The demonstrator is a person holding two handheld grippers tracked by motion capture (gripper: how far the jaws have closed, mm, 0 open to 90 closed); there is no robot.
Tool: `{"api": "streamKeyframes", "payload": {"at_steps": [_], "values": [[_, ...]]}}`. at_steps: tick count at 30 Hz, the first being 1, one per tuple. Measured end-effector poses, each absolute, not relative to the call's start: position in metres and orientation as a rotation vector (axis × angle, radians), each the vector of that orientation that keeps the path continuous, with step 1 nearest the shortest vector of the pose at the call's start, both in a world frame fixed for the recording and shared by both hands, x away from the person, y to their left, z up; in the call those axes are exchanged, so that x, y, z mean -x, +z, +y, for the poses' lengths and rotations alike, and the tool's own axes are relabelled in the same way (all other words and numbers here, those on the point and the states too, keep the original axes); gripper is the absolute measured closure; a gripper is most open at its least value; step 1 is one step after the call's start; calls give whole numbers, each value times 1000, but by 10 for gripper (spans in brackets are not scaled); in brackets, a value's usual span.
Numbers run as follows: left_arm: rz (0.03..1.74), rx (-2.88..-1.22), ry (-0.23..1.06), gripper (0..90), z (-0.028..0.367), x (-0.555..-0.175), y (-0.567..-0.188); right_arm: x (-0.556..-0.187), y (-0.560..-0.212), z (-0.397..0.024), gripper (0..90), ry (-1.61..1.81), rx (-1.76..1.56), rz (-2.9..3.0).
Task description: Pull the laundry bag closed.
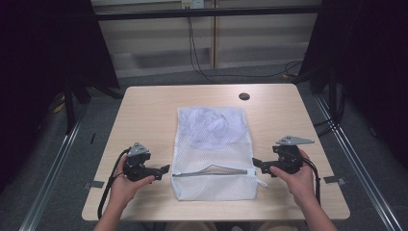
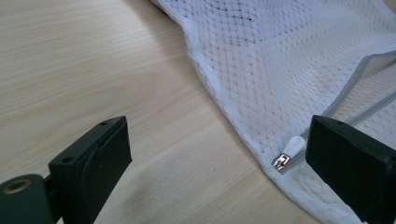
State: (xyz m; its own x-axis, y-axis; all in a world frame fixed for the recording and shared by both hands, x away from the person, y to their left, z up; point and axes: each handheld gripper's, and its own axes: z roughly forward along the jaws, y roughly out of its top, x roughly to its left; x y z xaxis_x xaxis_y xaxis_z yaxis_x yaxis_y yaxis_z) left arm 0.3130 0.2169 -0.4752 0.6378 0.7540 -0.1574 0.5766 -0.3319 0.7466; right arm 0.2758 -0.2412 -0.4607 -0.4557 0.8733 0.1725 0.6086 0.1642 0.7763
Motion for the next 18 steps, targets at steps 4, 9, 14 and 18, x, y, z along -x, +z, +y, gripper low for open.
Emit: {"api": "streamKeyframes", "payload": {"at_steps": [4,9,14,18], "values": [[1020,-2047,261,67,217,-312,-475,-277,-459,-233,34,1170,-1401,2146],[1041,-2048,236,67,222,-310,-479,-275,-453,-221,57,1188,-1396,2144],[1046,-2031,210,66,226,-309,-477,-276,-448,-210,67,1179,-1372,2165],[1064,-2023,214,66,229,-308,-477,-278,-450,-199,68,1161,-1362,2195]]}}
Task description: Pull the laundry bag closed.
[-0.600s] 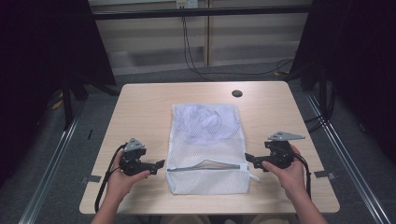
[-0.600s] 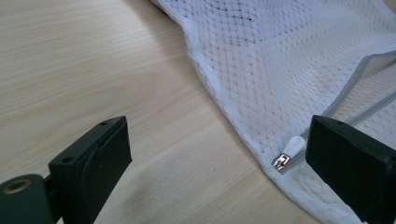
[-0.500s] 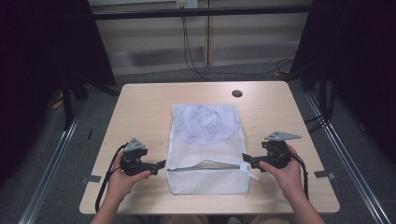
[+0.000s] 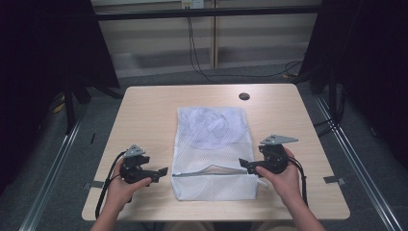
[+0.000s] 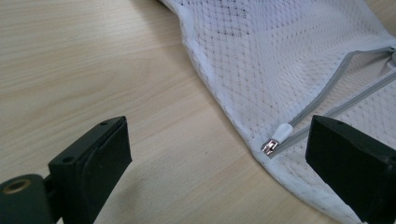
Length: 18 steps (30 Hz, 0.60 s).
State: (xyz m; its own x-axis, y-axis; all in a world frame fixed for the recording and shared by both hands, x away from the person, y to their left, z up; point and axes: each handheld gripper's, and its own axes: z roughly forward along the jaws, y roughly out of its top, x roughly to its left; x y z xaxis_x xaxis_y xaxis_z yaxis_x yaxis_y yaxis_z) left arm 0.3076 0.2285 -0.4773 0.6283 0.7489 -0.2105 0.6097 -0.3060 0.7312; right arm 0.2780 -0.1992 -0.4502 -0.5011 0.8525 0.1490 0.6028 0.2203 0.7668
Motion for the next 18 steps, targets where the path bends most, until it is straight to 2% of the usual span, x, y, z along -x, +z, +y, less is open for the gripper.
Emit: {"api": "streamKeyframes", "payload": {"at_steps": [18], "values": [[1097,-1991,197,66,238,-304,-476,-282,-453,-150,87,1170,-1295,2305]]}}
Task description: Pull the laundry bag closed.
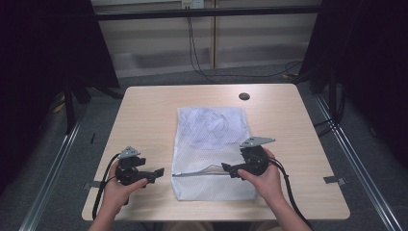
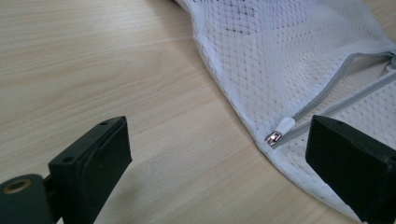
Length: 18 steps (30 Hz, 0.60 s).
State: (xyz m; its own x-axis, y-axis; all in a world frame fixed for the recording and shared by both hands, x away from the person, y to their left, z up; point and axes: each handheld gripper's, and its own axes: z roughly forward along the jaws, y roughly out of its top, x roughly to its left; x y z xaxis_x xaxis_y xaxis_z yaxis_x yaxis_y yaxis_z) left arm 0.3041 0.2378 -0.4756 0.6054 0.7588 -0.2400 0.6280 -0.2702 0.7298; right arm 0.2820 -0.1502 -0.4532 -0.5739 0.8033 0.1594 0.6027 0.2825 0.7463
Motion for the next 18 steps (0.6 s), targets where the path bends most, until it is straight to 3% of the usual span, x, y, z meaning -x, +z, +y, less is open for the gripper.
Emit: {"api": "streamKeyframes", "payload": {"at_steps": [18], "values": [[1097,-1990,187,66,238,-309,-475,-284,-453,-113,136,1181,-1257,2368]]}}
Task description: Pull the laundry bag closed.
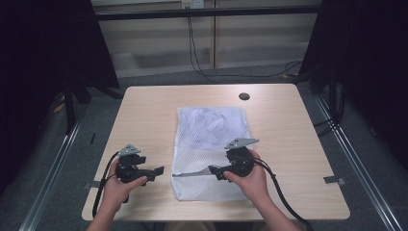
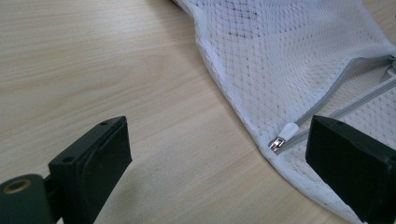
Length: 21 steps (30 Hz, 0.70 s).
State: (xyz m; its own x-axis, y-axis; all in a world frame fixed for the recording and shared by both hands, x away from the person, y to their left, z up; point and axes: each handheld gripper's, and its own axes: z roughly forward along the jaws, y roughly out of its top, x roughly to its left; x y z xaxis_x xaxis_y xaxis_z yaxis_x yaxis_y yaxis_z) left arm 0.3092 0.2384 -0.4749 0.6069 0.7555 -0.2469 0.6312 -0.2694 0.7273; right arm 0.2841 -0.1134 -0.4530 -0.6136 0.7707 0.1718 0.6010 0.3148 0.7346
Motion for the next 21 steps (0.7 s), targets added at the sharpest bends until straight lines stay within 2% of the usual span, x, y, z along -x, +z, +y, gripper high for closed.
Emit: {"api": "streamKeyframes", "payload": {"at_steps": [21], "values": [[1094,-2000,188,67,238,-309,-473,-290,-459,-81,195,1226,-1237,2416]]}}
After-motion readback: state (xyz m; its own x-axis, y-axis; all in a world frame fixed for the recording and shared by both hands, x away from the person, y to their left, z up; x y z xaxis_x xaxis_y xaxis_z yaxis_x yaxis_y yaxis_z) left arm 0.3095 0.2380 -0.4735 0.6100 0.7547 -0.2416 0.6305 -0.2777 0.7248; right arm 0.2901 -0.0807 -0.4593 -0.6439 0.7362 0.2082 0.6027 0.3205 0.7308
